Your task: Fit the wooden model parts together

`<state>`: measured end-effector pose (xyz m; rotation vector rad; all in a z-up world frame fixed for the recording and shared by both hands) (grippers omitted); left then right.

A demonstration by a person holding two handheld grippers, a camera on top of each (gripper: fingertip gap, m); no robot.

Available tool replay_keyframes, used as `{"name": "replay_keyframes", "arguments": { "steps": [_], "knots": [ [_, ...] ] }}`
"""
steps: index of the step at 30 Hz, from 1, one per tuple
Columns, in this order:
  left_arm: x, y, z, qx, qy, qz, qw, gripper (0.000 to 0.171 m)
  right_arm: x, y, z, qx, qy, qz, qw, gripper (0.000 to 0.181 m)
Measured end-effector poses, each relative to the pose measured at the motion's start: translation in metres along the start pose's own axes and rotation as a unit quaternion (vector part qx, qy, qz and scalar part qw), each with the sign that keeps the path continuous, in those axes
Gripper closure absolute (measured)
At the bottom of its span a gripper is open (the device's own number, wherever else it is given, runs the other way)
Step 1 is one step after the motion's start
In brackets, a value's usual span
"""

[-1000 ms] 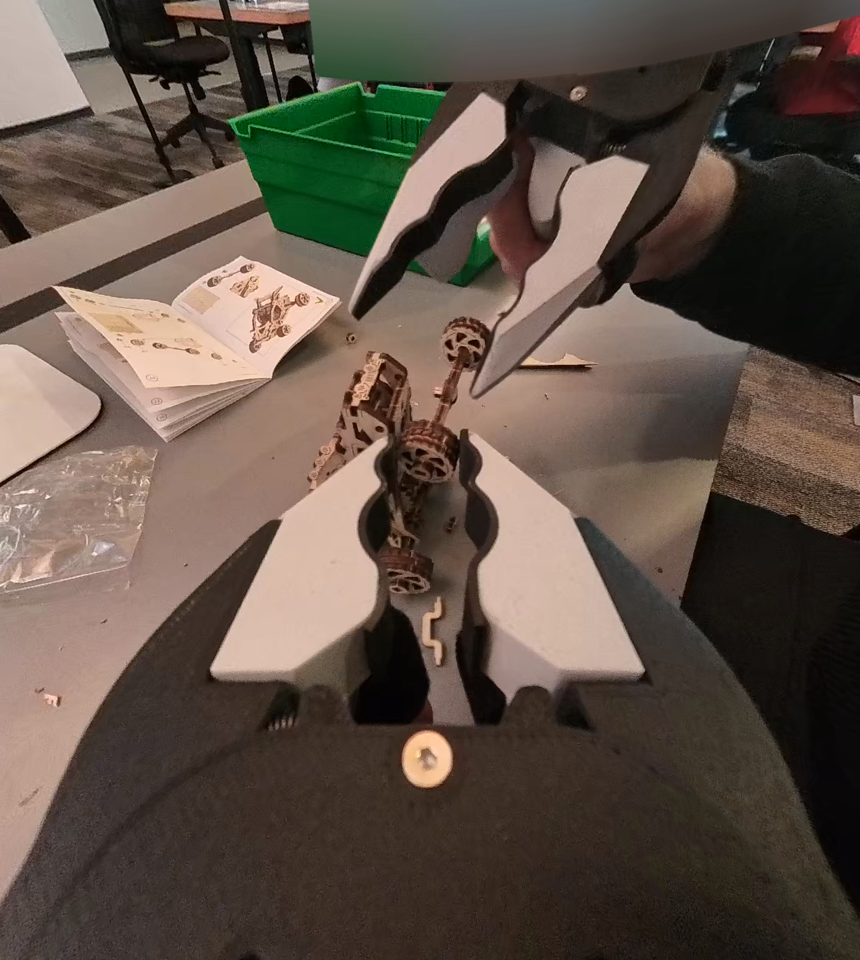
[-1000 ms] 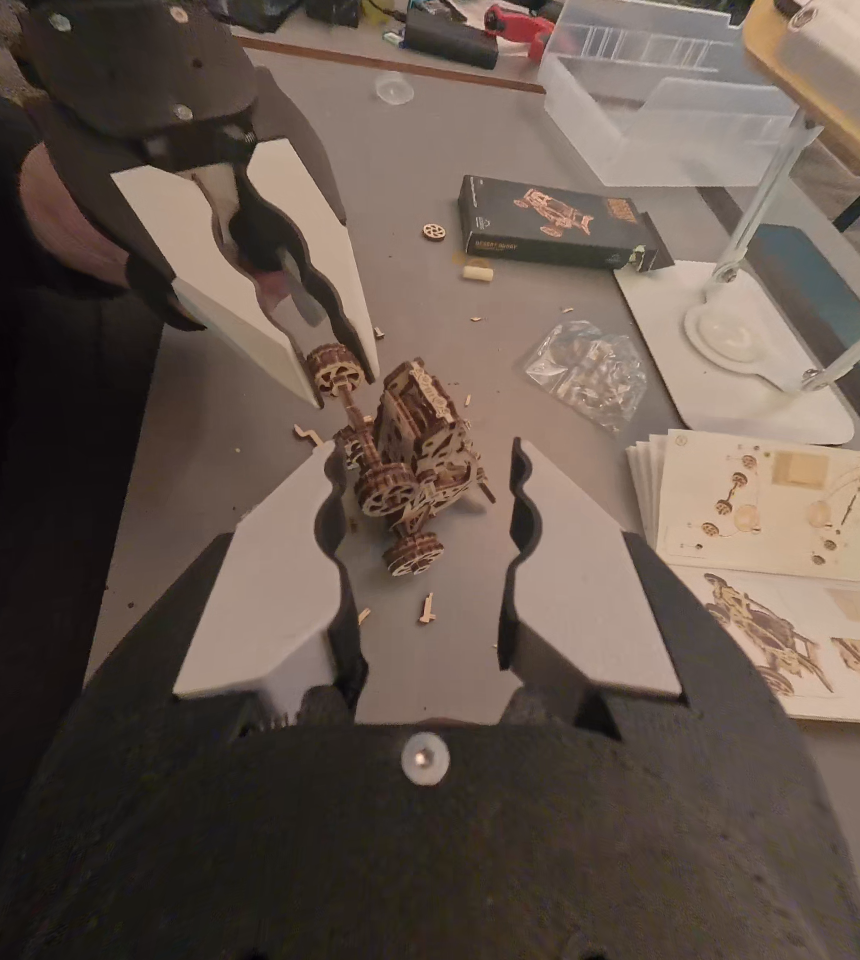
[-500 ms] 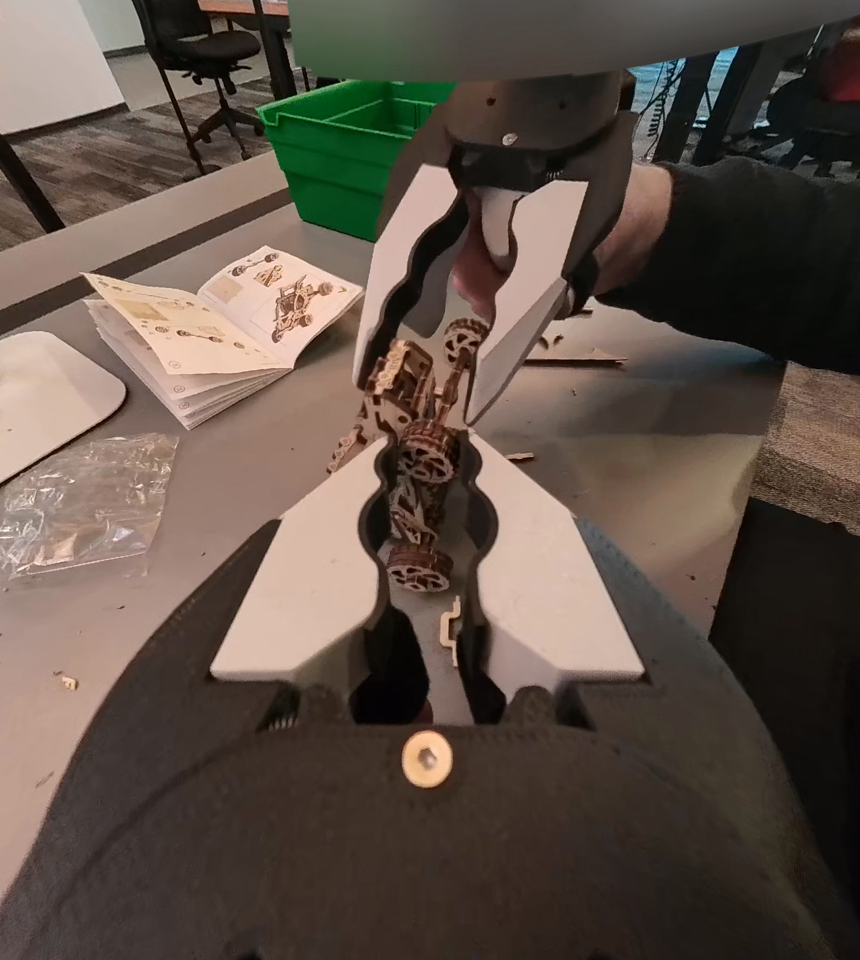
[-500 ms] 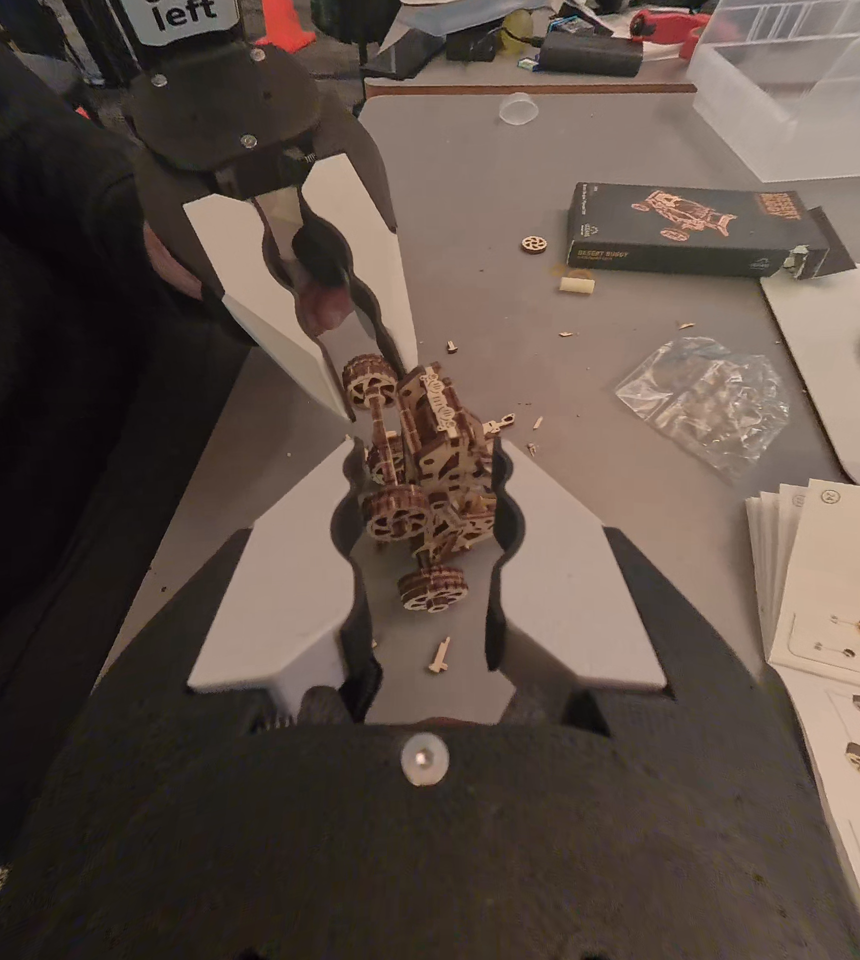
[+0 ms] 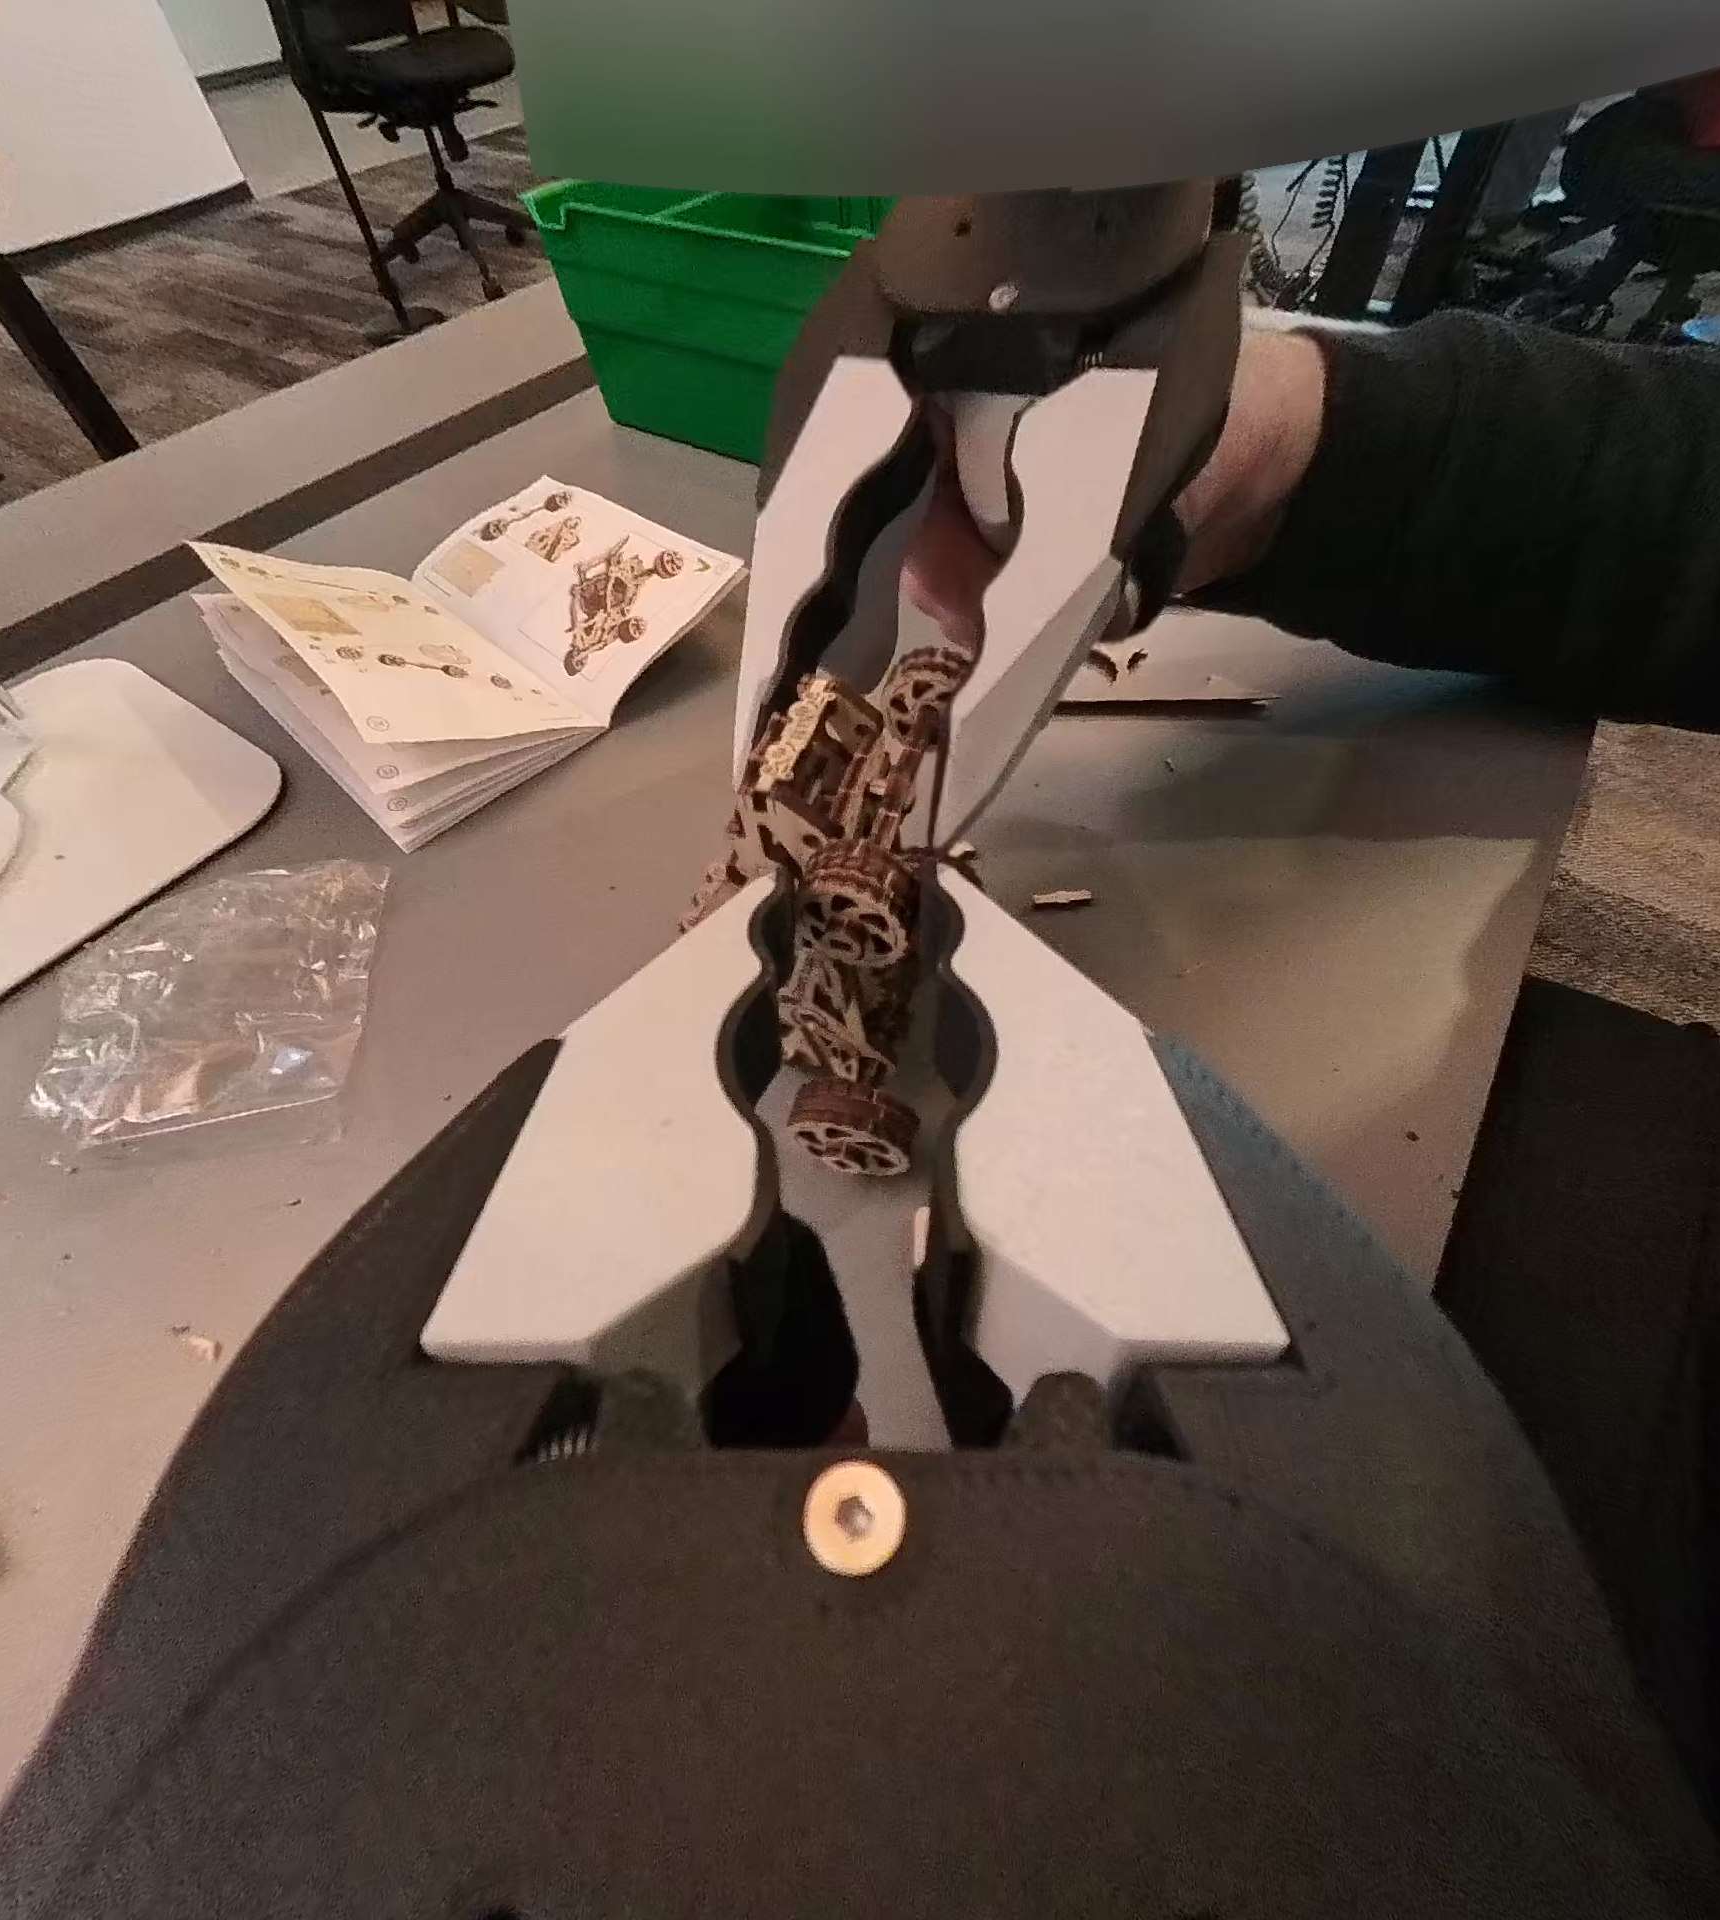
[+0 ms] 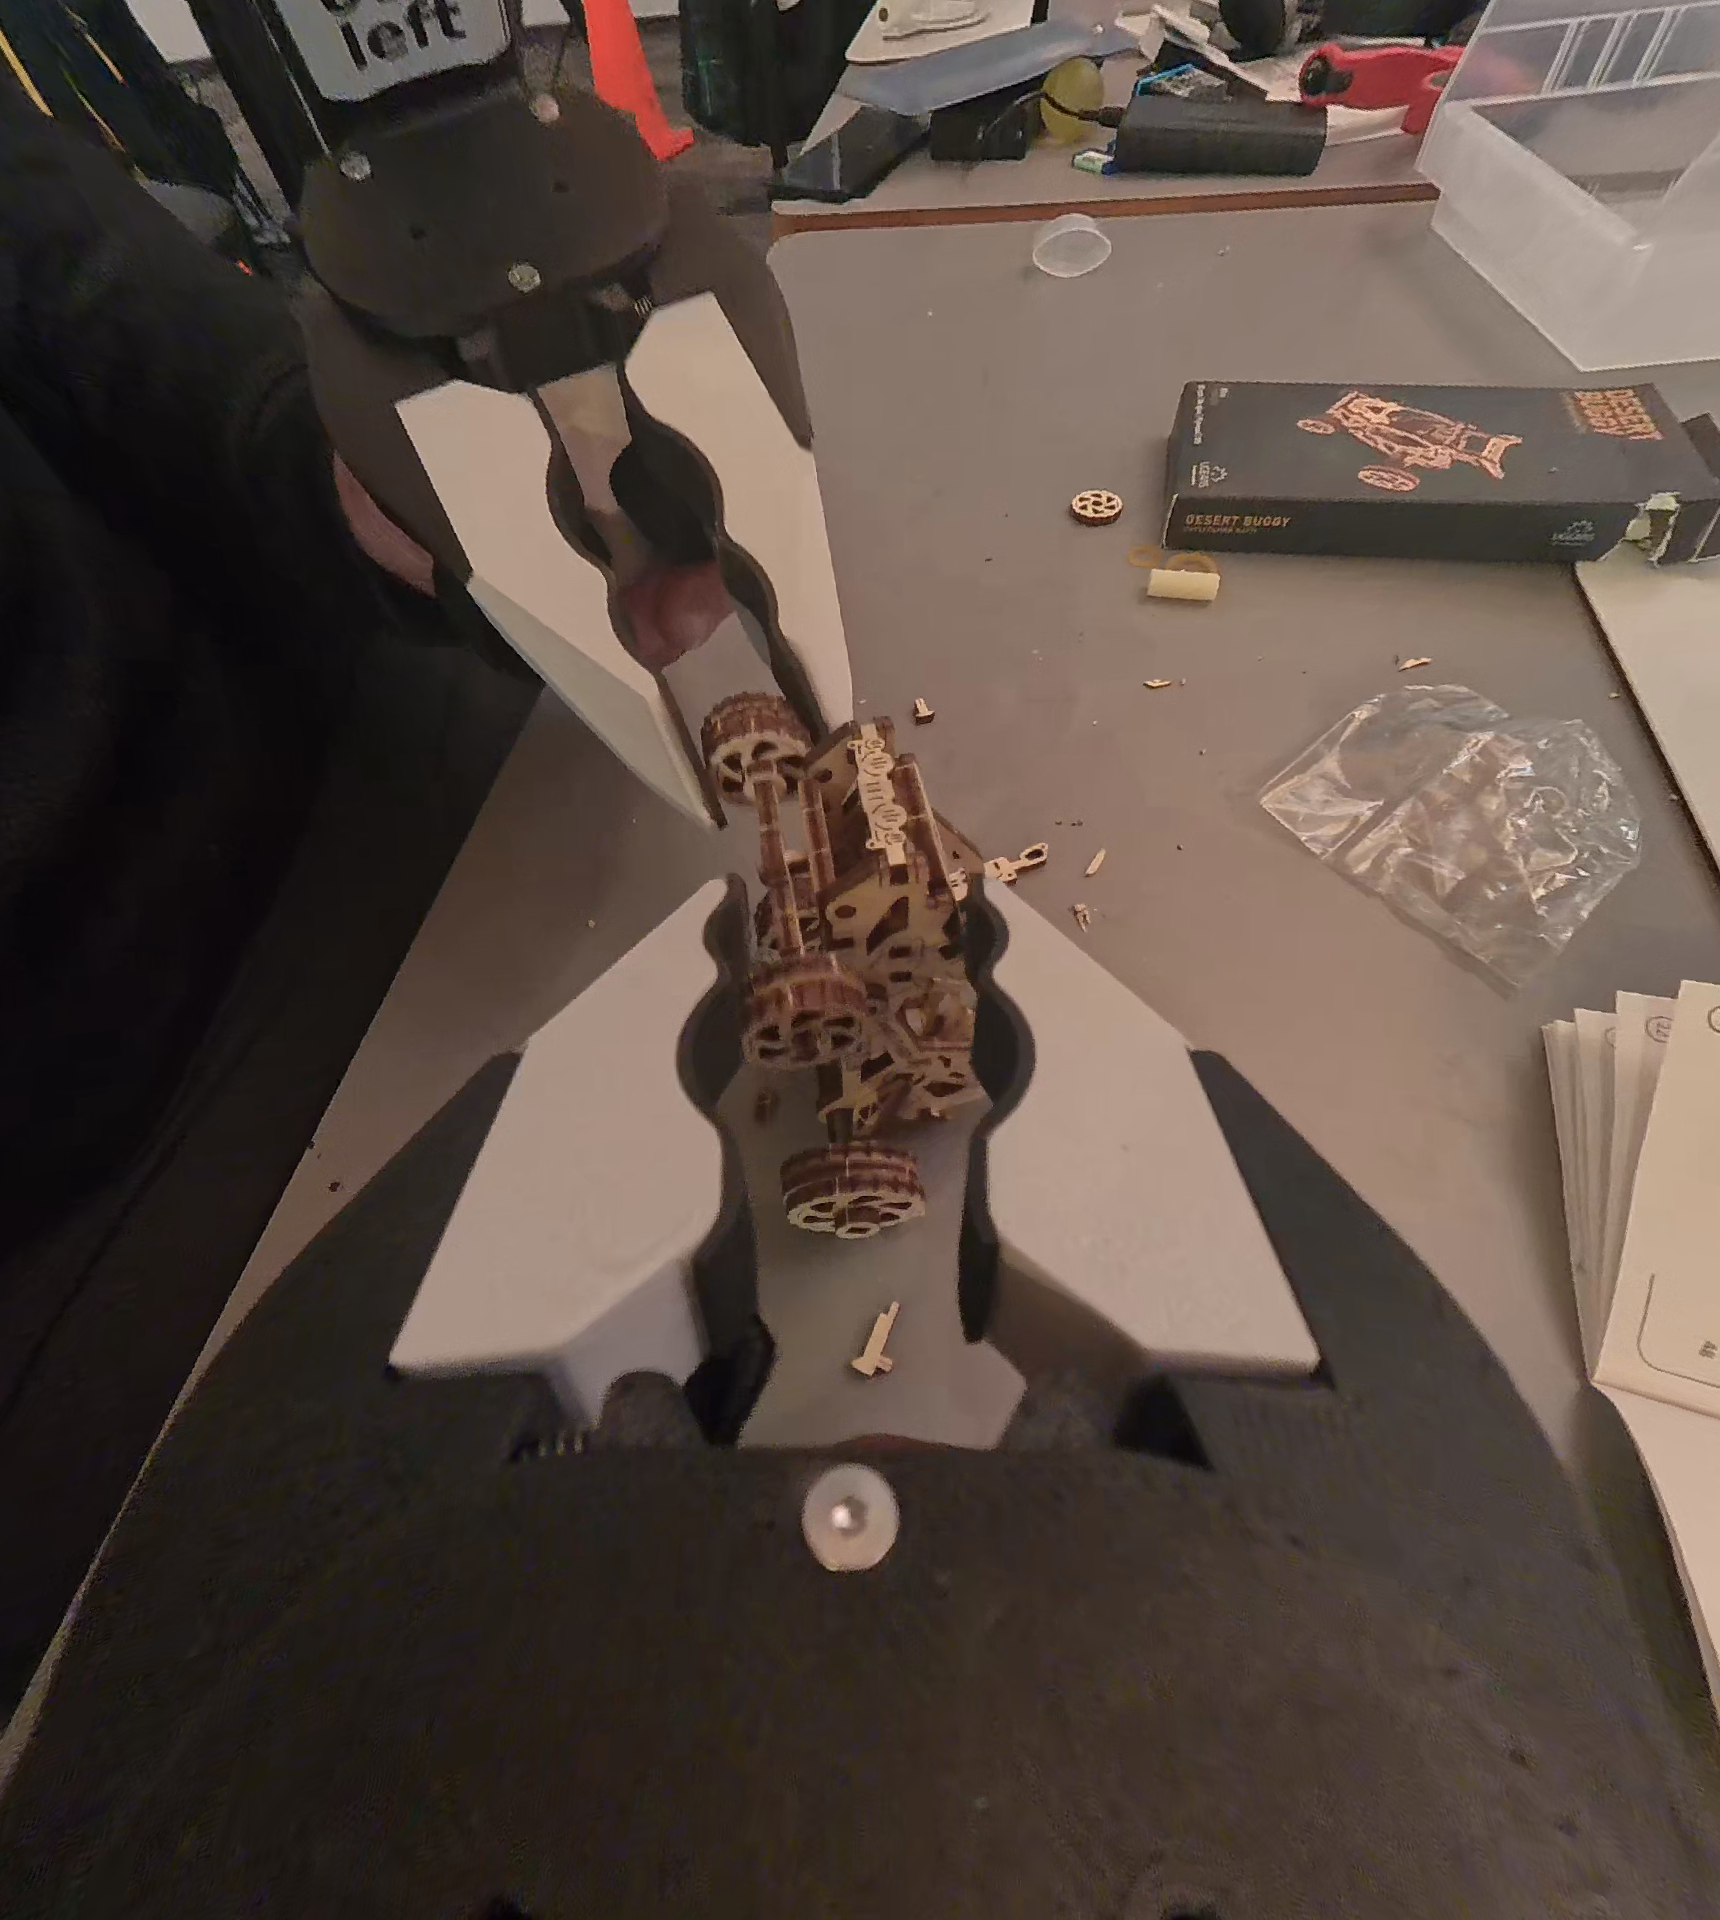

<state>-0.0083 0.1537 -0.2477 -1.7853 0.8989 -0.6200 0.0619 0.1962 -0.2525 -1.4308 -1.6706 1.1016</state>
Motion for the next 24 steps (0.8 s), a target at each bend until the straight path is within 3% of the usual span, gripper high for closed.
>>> {"name": "replay_keyframes", "arguments": {
  "steps": [13,24],
  "knots": [
    [-0.0049,-0.0023,-0.0025,-0.027,0.001,0.024,0.999,0.151,0.0022,-0.0013,0.0033,0.001,0.003,-0.005,1.000,0.146],
    [-0.0066,-0.0043,-0.0048,-0.034,0.025,0.047,0.998,0.151,0.0031,-0.0039,0.0062,-0.001,-0.002,-0.003,1.000,0.136]
  ]
}}
Point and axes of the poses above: each gripper's, where its closed fingertips meet, z out along the fingers, y out of its underside, x = y × z across the jaws, the point moved 4 cm from there along -z, back along the fingers, and after that the axes turned 3 degrees about -z, right-handed, at the moved point
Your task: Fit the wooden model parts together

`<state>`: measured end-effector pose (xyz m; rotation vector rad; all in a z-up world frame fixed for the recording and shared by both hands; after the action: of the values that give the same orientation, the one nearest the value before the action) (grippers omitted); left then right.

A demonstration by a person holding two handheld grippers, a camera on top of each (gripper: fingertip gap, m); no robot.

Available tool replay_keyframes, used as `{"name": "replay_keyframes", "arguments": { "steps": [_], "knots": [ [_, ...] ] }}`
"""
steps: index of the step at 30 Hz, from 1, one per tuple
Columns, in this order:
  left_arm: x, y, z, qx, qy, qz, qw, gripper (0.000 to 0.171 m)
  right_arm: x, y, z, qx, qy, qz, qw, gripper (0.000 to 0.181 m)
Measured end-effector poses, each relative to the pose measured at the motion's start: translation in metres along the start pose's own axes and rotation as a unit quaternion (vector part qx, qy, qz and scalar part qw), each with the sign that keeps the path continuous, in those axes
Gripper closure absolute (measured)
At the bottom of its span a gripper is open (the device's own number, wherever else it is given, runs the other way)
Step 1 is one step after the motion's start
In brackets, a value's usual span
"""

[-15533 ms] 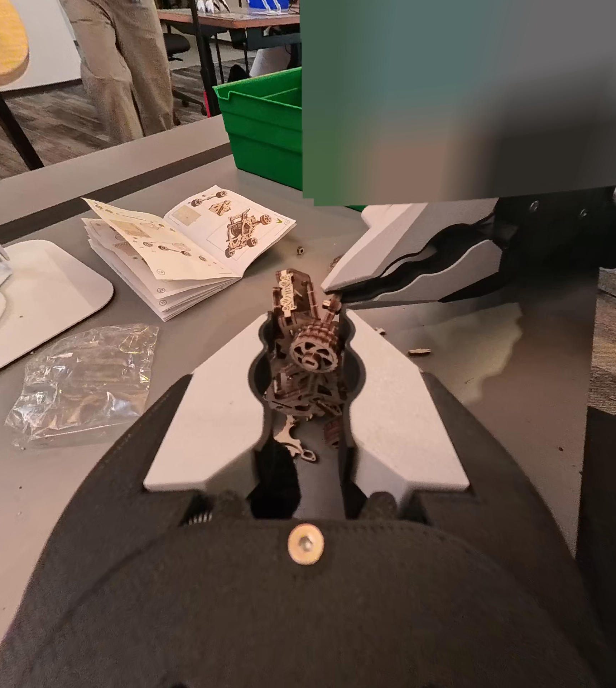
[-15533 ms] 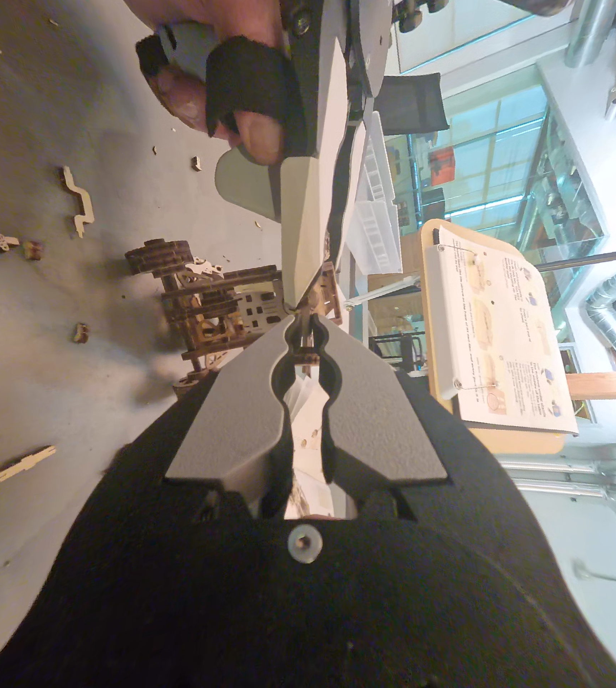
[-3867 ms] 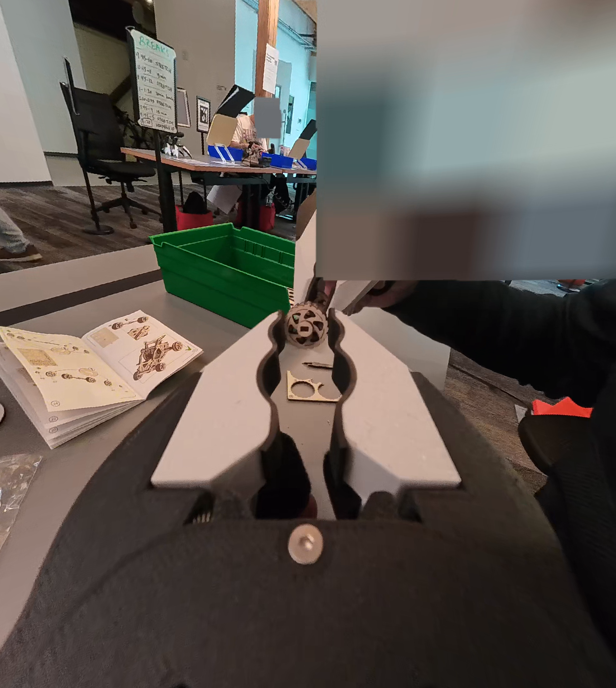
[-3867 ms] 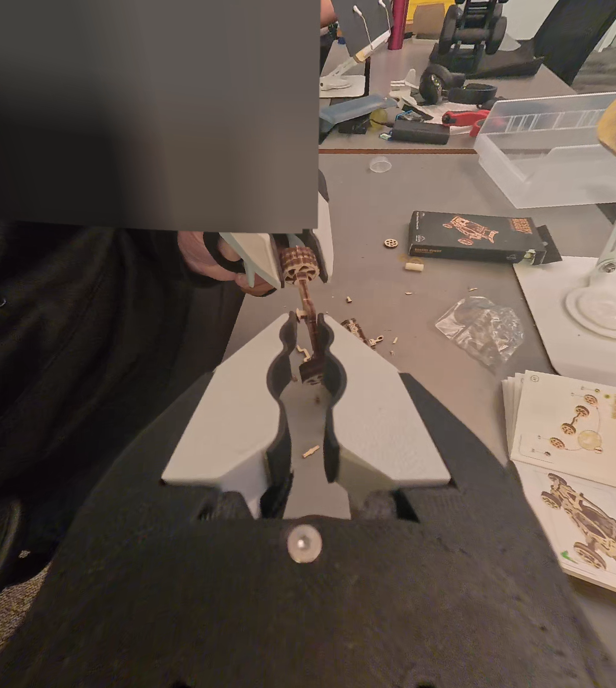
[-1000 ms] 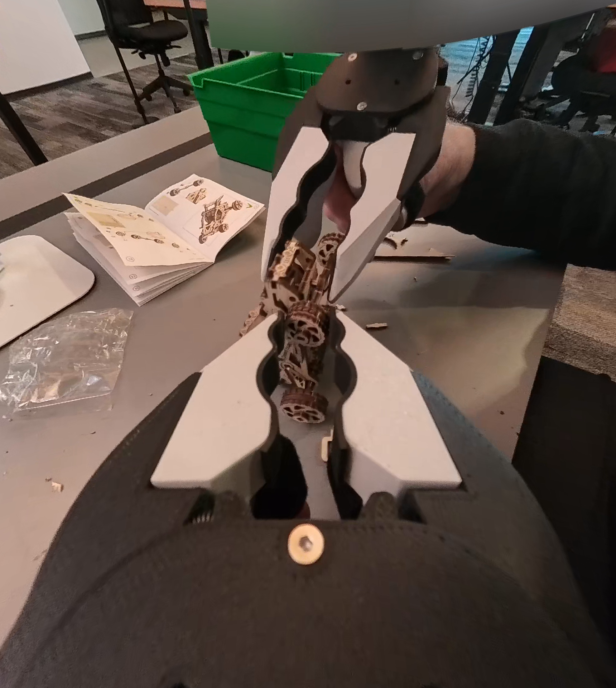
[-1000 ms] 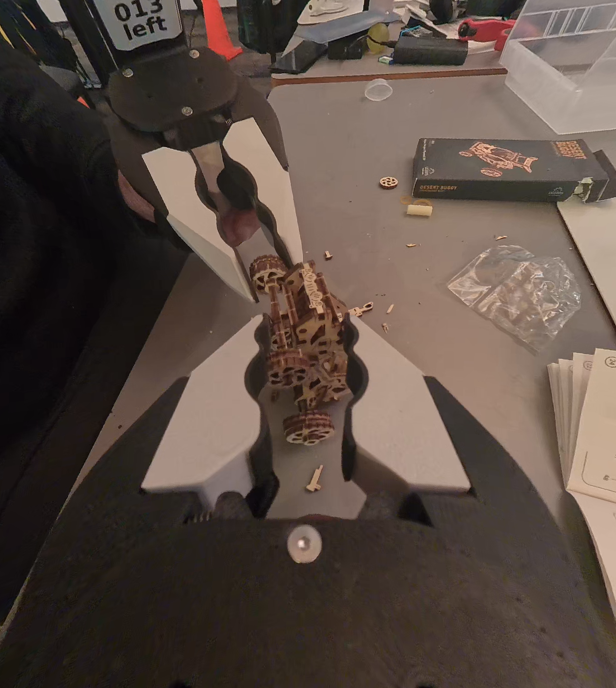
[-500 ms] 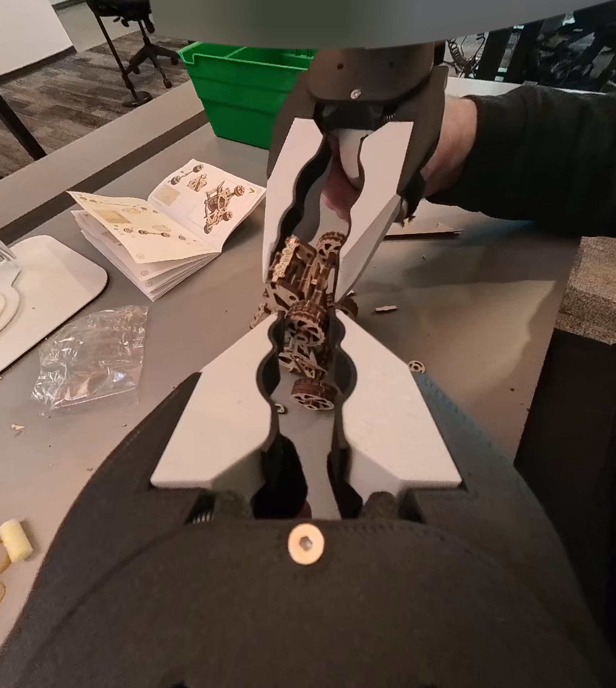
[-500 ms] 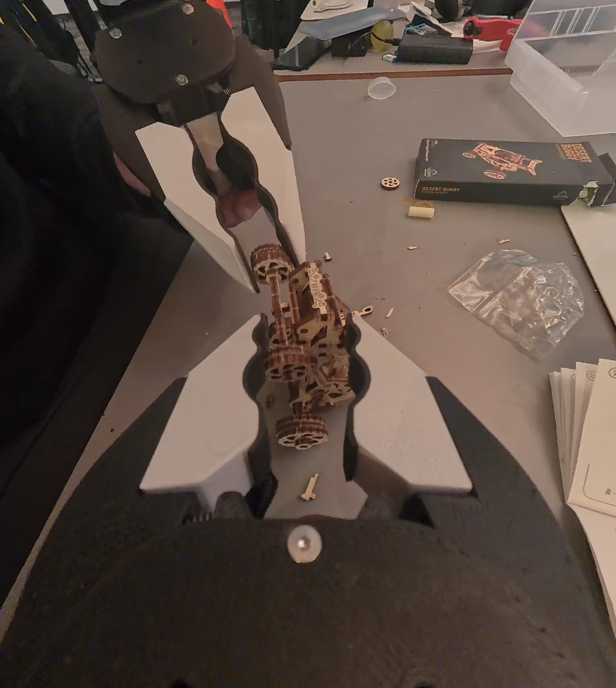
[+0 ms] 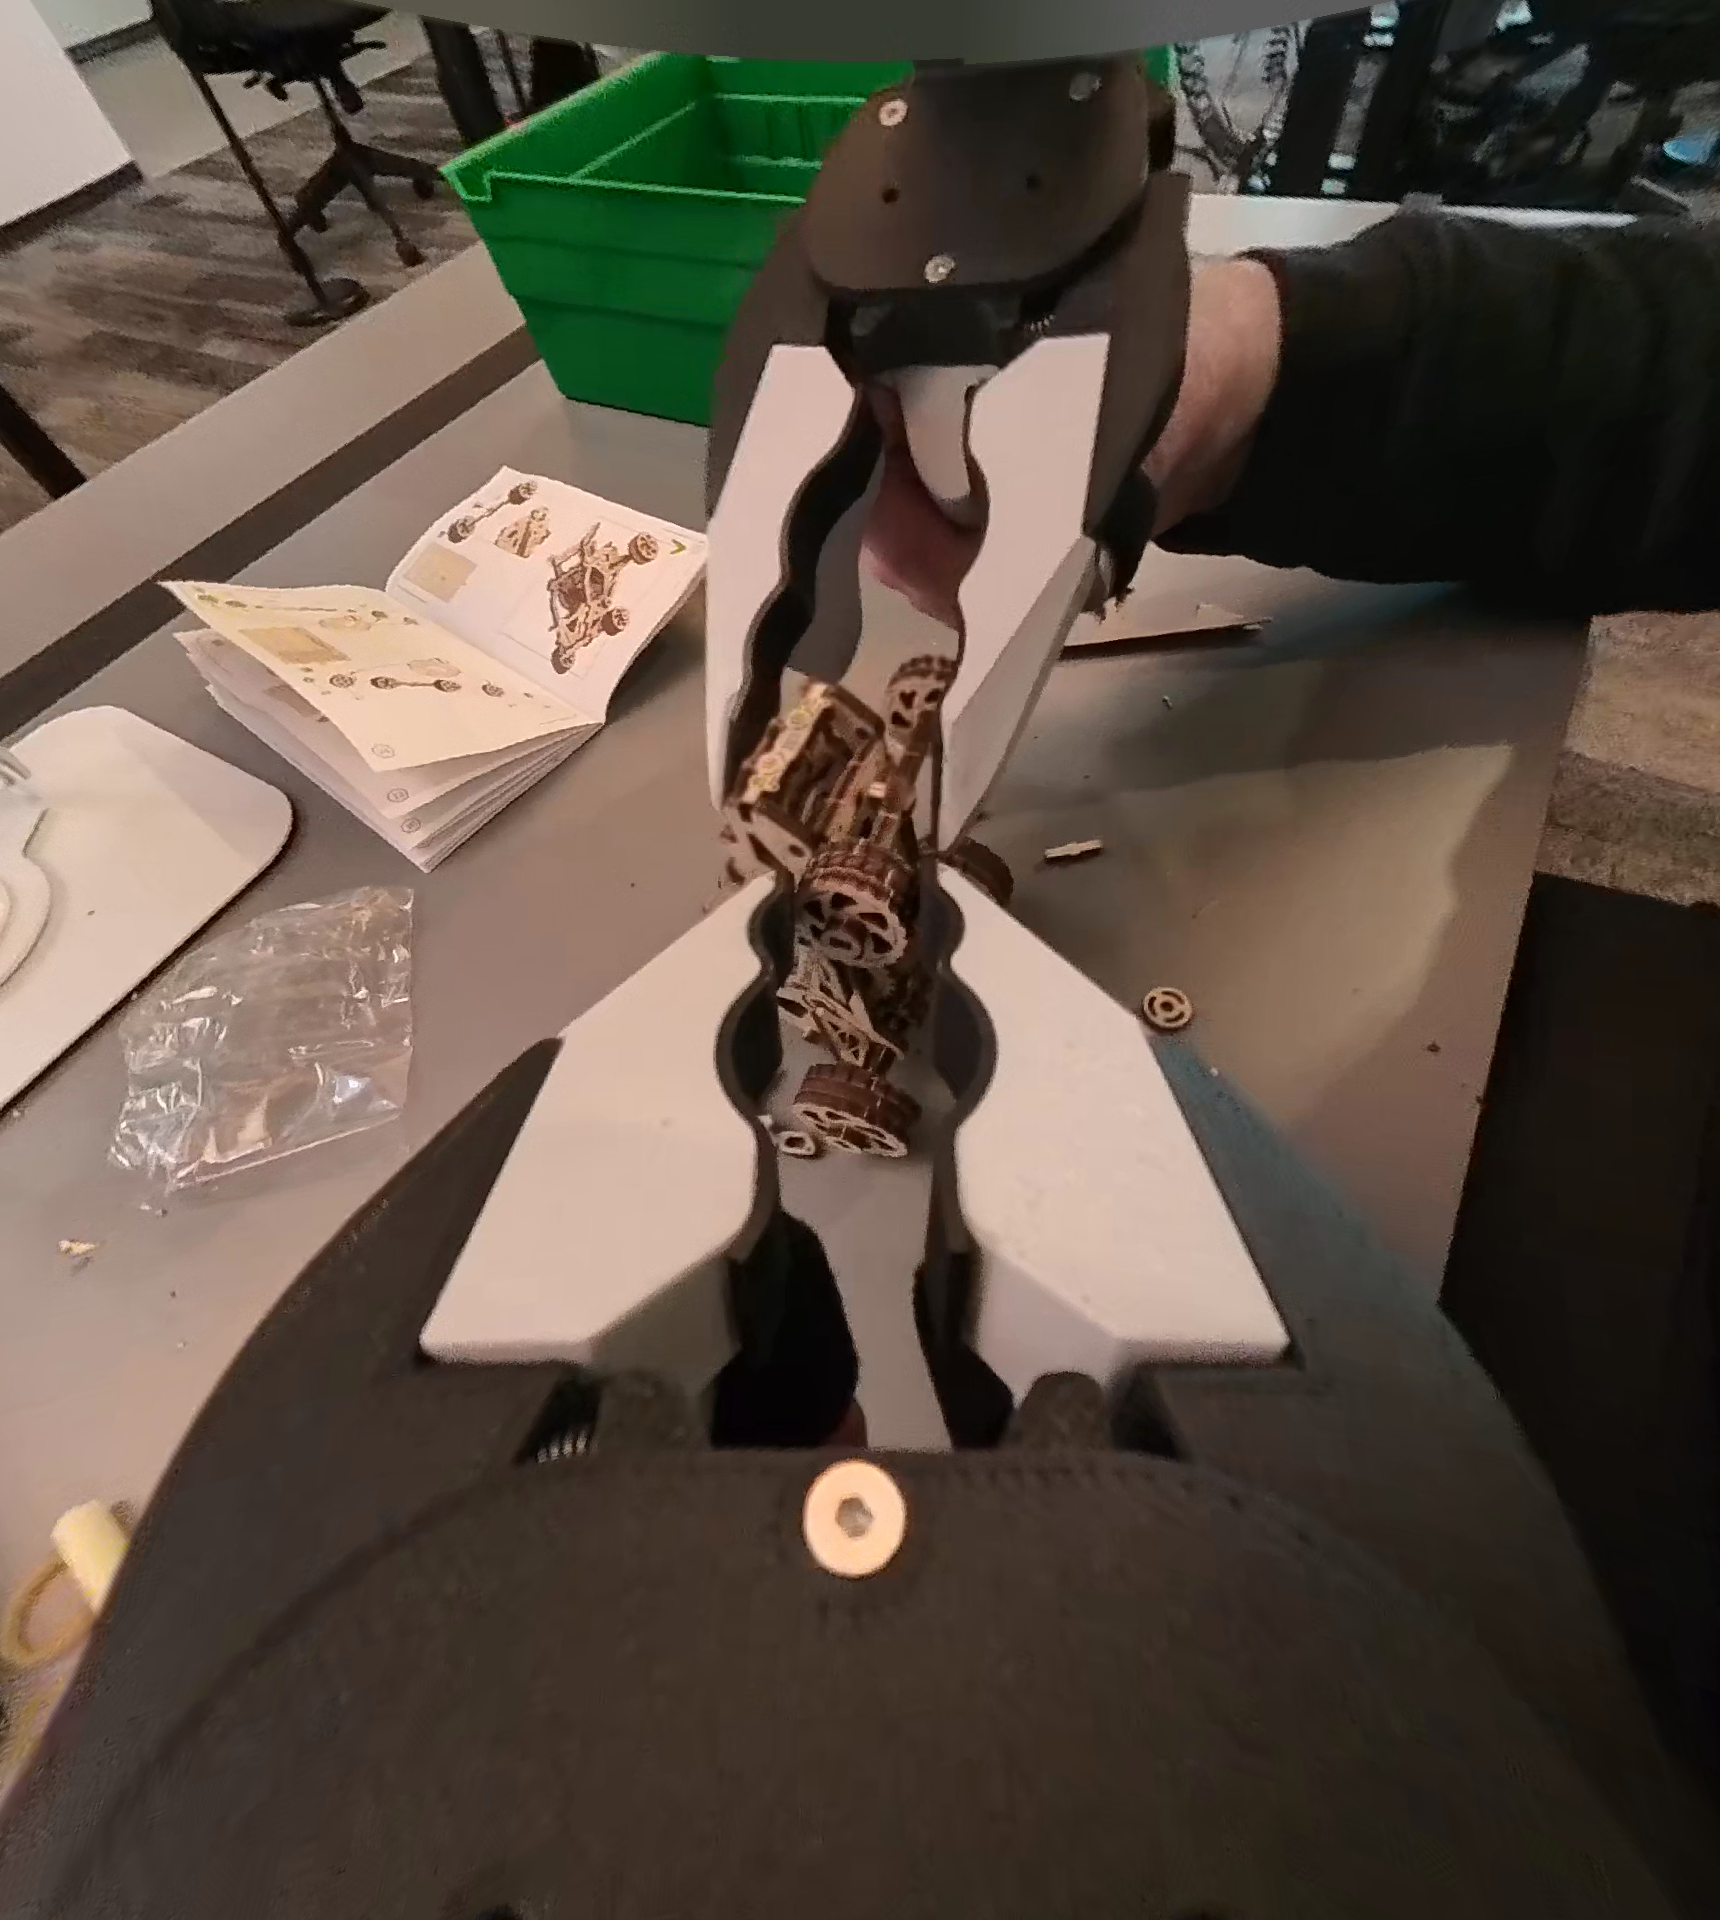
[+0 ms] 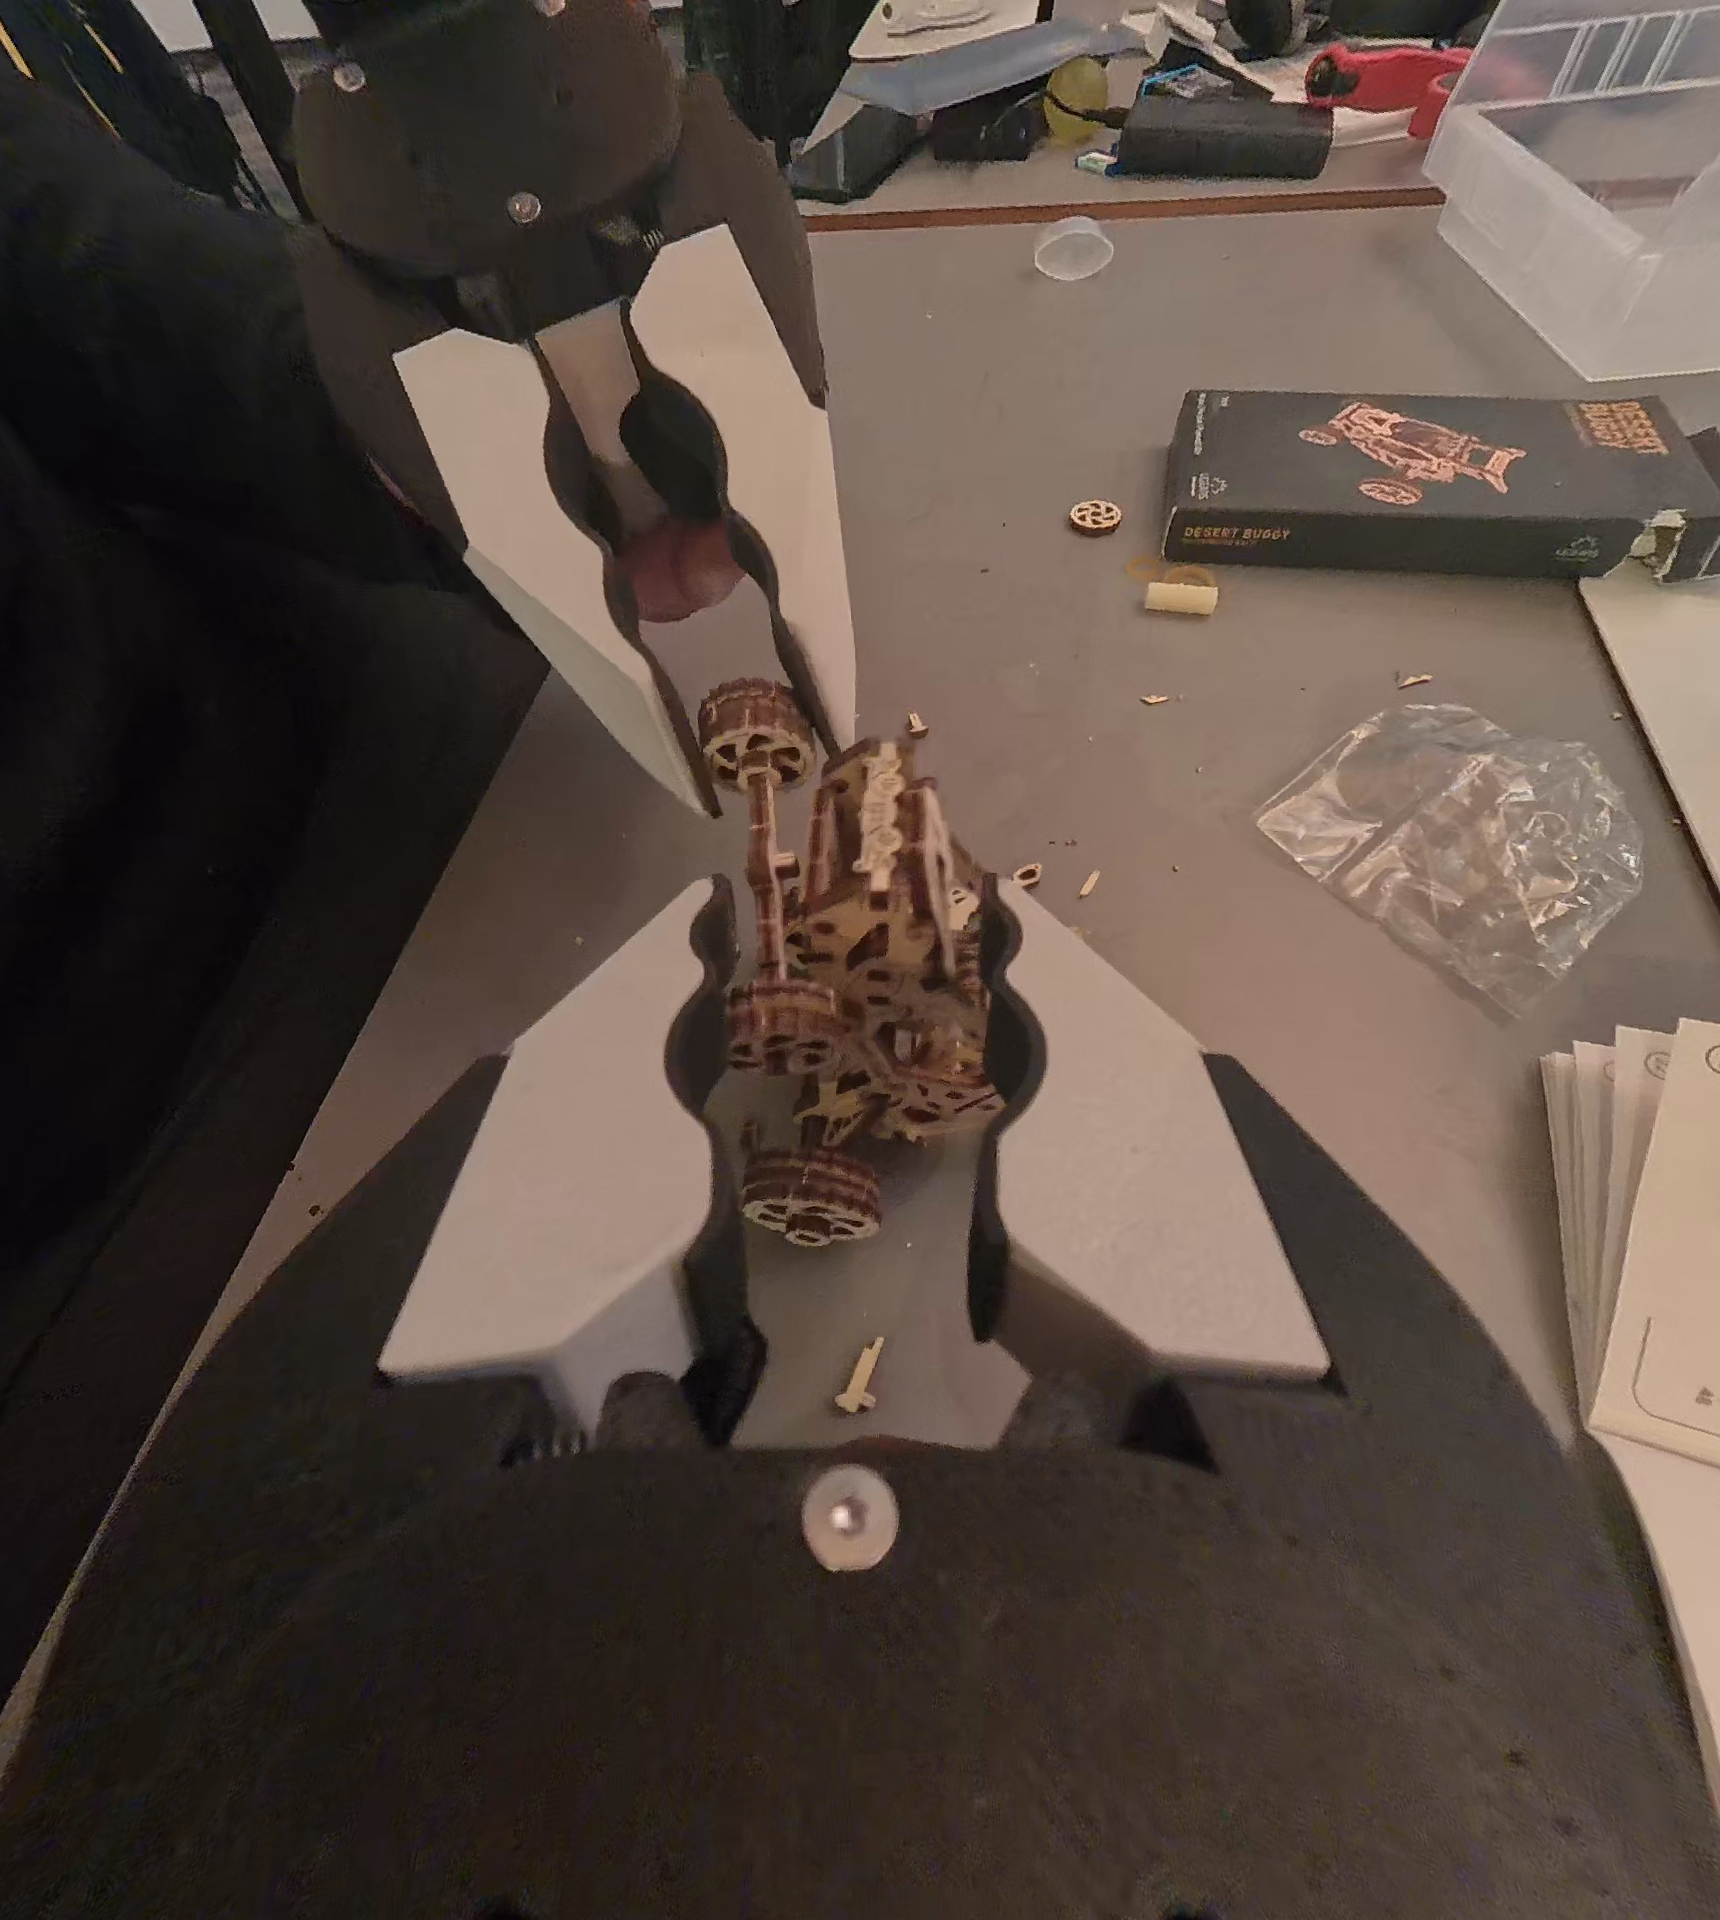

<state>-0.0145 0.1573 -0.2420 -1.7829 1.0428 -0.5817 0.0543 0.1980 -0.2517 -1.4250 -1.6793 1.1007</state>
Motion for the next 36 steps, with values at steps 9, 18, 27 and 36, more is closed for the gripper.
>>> {"name": "replay_keyframes", "arguments": {
  "steps": [9,18,27,36],
  "knots": [
    [-0.008,0.000,-0.002,-0.007,0.018,0.018,1.000,0.151,0.002,-0.004,0.003,-0.006,-0.003,-0.018,1.000,0.150],
    [-0.009,0.000,0.000,0.008,0.035,0.022,0.999,0.151,0.001,-0.004,0.003,0.001,-0.010,-0.015,1.000,0.150],
    [-0.012,-0.001,0.001,0.013,0.042,0.001,0.999,0.151,0.003,-0.003,0.002,-0.004,-0.001,-0.030,1.000,0.153],
    [-0.016,-0.002,0.001,0.017,0.086,-0.057,0.994,0.151,0.003,-0.003,0.003,0.004,0.004,-0.037,0.999,0.153]
  ]
}}
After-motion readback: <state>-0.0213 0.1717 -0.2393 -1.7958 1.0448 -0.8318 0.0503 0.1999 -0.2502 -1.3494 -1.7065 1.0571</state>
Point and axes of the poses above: each gripper's, where its closed fingertips meet, z out along the fingers, y out of its underside, x = y × z across the jaws, the point moved 4 cm from there along -z, back along the fingers, and after that the axes turned 3 degrees about -z, right-handed, at the moved point
